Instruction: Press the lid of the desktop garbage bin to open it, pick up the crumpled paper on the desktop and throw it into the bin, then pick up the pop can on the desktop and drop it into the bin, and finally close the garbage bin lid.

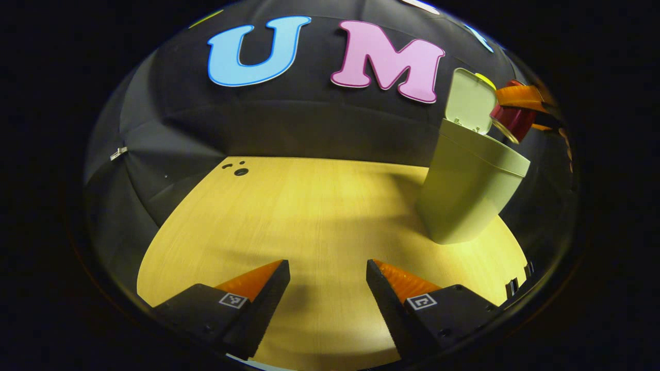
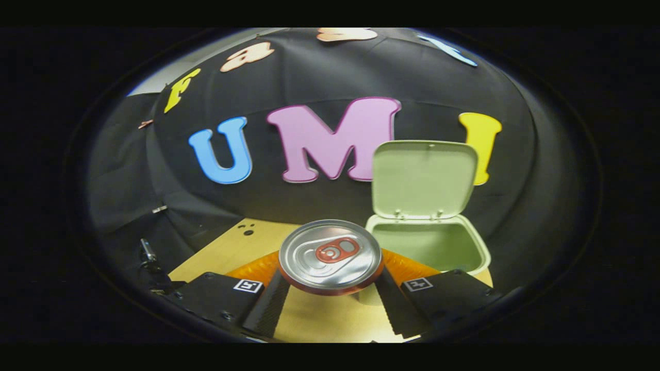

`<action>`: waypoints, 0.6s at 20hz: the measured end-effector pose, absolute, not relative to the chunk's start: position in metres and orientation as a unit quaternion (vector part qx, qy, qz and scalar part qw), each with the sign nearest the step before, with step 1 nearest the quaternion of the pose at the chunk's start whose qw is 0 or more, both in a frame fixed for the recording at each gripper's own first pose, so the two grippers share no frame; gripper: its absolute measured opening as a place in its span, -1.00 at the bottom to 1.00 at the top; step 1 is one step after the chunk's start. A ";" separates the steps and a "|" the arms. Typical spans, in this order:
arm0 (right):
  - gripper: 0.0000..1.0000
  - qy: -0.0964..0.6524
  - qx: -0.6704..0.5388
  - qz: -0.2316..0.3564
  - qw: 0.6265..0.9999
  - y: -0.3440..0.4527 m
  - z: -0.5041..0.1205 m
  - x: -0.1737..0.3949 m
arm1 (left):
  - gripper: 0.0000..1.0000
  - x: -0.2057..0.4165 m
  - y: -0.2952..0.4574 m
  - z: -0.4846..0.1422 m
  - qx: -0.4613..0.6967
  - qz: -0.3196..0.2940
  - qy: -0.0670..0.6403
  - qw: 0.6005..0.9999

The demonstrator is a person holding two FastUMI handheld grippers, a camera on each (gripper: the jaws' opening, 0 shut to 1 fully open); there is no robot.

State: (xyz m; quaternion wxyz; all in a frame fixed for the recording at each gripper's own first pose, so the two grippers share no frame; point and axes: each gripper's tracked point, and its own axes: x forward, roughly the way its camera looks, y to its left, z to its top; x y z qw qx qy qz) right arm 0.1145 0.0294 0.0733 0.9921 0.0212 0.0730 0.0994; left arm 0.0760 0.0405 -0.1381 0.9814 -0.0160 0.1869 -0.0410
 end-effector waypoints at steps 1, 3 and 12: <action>0.66 0.068 0.021 0.086 0.994 0.014 0.077 0.117 | 0.92 0.077 0.034 -0.137 -0.014 -0.046 0.187 0.981; 0.66 0.059 0.025 0.063 0.996 -0.014 0.082 0.124 | 0.92 0.077 0.024 -0.133 -0.008 -0.053 0.184 0.981; 0.67 0.063 0.029 -0.003 0.998 -0.106 0.066 0.175 | 0.92 0.077 0.002 -0.112 0.006 -0.040 0.162 0.986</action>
